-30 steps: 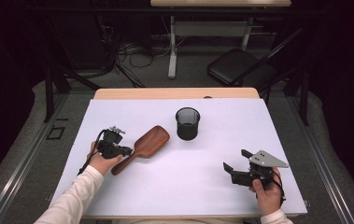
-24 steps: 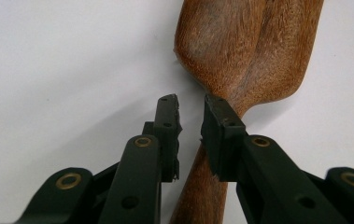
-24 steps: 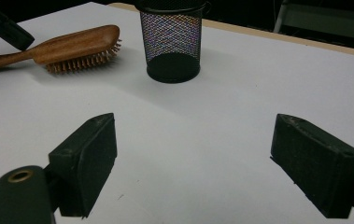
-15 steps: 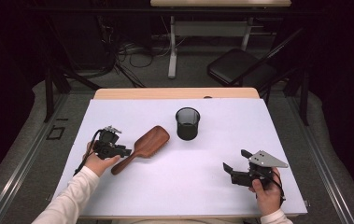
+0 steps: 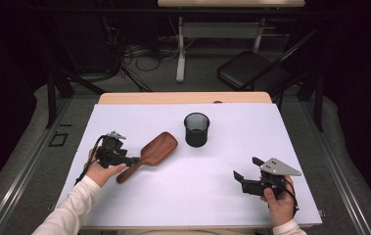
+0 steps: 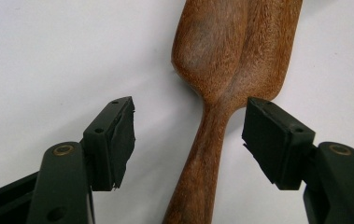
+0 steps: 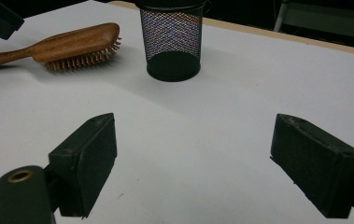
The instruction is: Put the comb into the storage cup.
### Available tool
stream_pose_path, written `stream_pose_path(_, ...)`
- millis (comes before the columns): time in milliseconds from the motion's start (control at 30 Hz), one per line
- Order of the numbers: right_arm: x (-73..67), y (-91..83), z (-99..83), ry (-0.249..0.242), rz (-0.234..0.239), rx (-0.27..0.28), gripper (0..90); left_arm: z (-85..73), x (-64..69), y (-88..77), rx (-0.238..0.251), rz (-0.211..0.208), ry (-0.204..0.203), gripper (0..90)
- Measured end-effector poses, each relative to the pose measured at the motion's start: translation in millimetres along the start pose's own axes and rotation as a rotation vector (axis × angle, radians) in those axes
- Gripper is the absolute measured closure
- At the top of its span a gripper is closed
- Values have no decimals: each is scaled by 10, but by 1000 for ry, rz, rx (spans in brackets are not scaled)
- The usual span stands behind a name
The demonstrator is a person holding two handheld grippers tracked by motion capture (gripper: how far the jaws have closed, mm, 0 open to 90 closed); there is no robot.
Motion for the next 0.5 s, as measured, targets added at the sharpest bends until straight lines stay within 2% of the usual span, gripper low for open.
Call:
stream_pose_path(100, -1, -3, -6, -1, 0, -7, 142, 6, 10, -21, 5, 2, 1, 340)
stream_pose_path(167, -2, -3, -7, 0, 0, -8, 142, 34, 16, -28, 41, 7, 50, 340)
stream_pose_path(200, -2, -2, -7, 0, 0, -8, 142, 35, 17, -34, 41, 13, 55, 340)
stream_pose_path(267, -4, 0, -8, 1, 0, -8, 142, 29, 37, -37, 29, -3, 44, 340)
stream_pose_path(500, -8, 9, -7, -2, 1, -4, 142, 29, 97, -44, 27, -14, 69, 338)
Point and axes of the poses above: each handheld gripper's, and its own axes: y roughly forward along the jaws, z roughly out of its top, x roughly to its right, the point moved 9 cm from there along y, roughly forward along the jaws, and after that the axes turned 3 degrees about -x, right-handed, at the moved point
